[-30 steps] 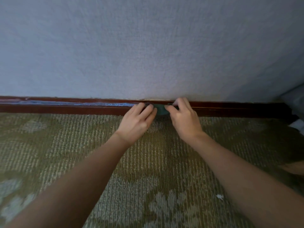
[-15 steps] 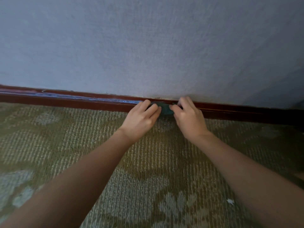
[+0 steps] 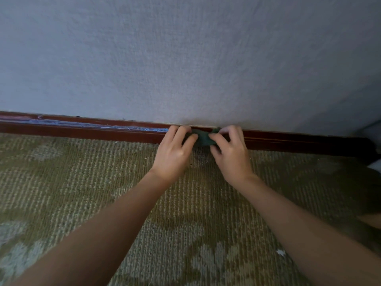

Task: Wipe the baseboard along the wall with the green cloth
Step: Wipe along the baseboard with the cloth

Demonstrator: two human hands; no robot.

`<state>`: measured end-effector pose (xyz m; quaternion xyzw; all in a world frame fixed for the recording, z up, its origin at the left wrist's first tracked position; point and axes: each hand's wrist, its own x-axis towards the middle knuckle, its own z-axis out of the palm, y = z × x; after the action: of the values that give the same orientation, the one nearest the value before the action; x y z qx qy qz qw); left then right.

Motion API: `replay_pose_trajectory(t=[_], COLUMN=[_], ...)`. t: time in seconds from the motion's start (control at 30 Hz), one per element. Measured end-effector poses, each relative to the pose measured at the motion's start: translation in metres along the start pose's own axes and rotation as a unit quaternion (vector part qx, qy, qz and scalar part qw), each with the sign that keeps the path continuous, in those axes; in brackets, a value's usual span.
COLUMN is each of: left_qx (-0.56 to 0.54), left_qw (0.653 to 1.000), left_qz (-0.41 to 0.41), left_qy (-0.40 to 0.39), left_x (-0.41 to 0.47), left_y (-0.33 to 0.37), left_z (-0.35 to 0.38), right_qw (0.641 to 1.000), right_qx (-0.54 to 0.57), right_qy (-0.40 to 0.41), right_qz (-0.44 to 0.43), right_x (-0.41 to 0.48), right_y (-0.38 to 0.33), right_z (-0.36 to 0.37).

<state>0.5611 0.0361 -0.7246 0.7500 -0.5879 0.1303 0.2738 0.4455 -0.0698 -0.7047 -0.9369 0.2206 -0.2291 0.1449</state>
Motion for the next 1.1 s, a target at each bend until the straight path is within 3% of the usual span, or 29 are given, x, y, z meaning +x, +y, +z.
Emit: replay_pose_trajectory(t=[0.17,0.4,0.67,0.87,1.1], left_qx=[0.024,0.027,0.019,0.015,0.041], left_qw=[0.997,0.994,1.000,0.998,0.994], left_qz=[0.068,0.099,0.002,0.059,0.101], left_qy=[-0.015,-0.023,0.007,-0.008,-0.023], left_x=[0.012,0.023,0.003,0.018,0.019], left_y=[-0.003,0.006,-0.014,0.003,0.001], left_z=[-0.002,0.004,-0.002,0.005,0.000], right_qw=[1.000,0.998,0.997,0.998,0.996], right_qx=[0.001,-0.021,0.026,-0.003,-0.076], right_qy=[0.015,0.034,0.044,0.036,-0.023], right_qz=[0.004,0.042,0.060,0.055,-0.026], right_x=[0.008,0.001,0.014,0.005,0.003], right_y=[-0.005,0.008,-0.024,0.001,0.005], right_z=[0.006,-0.003,0.013,0.000,-0.003])
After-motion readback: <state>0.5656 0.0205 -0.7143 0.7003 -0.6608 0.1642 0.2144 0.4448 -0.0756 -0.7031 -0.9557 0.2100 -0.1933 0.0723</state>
